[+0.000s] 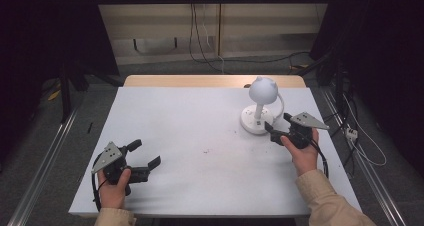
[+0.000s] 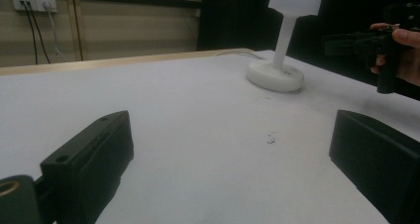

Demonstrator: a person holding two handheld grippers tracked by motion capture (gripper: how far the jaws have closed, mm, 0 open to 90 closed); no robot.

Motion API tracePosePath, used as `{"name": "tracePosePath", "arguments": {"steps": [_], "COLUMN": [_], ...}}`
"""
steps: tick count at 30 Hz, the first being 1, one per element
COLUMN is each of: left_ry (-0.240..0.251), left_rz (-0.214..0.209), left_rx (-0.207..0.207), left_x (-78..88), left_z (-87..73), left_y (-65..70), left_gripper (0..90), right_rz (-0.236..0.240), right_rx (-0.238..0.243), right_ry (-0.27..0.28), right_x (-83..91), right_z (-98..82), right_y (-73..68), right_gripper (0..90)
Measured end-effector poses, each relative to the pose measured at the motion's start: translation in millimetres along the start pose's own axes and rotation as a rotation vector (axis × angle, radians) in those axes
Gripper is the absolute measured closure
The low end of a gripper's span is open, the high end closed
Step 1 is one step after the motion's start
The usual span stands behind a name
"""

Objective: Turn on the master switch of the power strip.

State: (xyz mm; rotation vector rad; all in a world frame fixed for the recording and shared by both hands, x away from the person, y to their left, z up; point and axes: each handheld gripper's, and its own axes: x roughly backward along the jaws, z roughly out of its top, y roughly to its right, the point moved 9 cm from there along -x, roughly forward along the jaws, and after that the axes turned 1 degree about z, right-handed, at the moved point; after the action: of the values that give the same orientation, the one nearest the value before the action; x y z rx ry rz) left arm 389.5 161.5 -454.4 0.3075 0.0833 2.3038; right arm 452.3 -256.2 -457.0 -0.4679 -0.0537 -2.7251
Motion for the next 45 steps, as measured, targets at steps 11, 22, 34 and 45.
{"name": "tracePosePath", "arguments": {"steps": [11,22,34,45], "left_ry": [-0.004,-0.004,-0.011,-0.010], "left_rz": [0.002,-0.005,-0.009,-0.009], "left_rx": [-0.003,0.000,-0.005,-0.005], "left_x": [0.1,-1.5,-3.7,-2.1], "left_z": [-0.6,-0.4,-1.2,-1.5], "left_y": [0.0,1.9,1.7,1.0], "left_gripper": [3.0,3.0,3.1,3.1], "right_rz": [-0.005,-0.007,-0.008,0.001], "right_rx": [0.011,0.009,0.007,0.006], "right_ry": [-0.012,-0.025,-0.039,-0.050], "right_x": [-10.1,-14.4,-17.1,-21.4], "right_z": [-1.8,-2.2,-3.2,-2.9], "right_y": [5.4,8.9,15.2,14.4], "right_gripper": [28.9,41.5,53.2,65.7]}}
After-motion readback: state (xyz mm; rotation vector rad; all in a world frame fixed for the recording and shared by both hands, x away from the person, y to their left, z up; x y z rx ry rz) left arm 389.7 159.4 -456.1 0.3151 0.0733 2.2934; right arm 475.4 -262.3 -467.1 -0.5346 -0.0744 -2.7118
